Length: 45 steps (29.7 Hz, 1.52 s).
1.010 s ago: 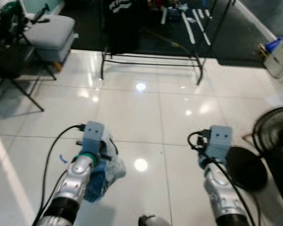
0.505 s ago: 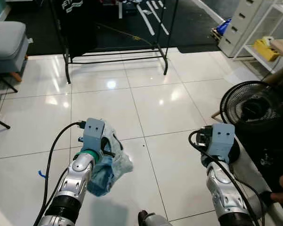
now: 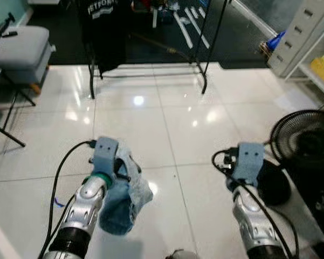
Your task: Hang hanger
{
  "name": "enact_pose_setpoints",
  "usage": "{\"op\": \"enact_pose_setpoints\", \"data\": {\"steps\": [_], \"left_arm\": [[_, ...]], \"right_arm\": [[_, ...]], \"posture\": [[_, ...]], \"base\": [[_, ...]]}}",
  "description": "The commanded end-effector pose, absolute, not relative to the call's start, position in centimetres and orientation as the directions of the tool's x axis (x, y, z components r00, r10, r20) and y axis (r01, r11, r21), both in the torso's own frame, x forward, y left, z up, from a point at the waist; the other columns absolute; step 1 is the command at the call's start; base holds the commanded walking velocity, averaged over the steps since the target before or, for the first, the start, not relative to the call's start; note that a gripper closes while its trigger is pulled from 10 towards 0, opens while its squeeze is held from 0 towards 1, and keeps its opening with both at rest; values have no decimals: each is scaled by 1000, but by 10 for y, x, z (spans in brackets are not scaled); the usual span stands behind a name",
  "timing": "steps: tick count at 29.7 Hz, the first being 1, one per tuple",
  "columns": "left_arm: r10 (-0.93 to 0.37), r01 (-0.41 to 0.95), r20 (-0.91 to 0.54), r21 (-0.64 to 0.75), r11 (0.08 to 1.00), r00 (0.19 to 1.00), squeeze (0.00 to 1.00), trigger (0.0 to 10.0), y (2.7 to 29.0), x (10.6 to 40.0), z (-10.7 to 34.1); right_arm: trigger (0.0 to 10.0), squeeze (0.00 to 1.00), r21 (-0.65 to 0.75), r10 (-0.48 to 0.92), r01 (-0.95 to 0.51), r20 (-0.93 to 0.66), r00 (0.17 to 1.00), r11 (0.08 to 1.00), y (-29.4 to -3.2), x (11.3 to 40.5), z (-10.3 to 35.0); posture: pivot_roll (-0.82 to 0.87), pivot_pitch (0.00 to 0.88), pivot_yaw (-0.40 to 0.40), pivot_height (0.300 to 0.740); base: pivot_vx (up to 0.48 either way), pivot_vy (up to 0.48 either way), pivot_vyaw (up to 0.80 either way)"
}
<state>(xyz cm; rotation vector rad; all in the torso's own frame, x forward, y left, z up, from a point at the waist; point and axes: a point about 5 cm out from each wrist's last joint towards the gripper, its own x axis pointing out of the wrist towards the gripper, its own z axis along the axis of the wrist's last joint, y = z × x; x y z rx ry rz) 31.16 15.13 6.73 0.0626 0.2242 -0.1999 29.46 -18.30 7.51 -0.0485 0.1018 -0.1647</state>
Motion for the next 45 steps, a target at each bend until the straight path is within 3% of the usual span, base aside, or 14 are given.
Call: {"op": "enact_pose_setpoints", "data": {"steps": [1, 14, 34, 45], "left_arm": [[-215, 225, -214, 23, 974, 953, 0, 10000, 145, 311, 70], [-227, 236, -211, 21, 971, 951, 0, 10000, 144, 311, 72], [-225, 235, -211, 23, 972, 951, 0, 10000, 144, 313, 75], [-192, 201, -210, 21, 979, 959, 0, 10000, 151, 314, 77]], "right_arm": [[10000, 0, -69, -190, 183, -111, 976, 981, -191, 292, 72], [10000, 0, -39, -203, 200, -101, 974, 979, -192, 291, 73], [10000, 0, 5, -207, 208, -95, 974, 978, -191, 292, 75], [10000, 0, 27, -186, 190, -97, 978, 981, -185, 293, 73]], "posture": [[-47, 55, 20, 740], [-49, 59, 26, 740], [-43, 64, 36, 740], [-14, 69, 32, 740]], "base": [[322, 0, 0], [320, 0, -64], [319, 0, -723], [319, 0, 0]]}}
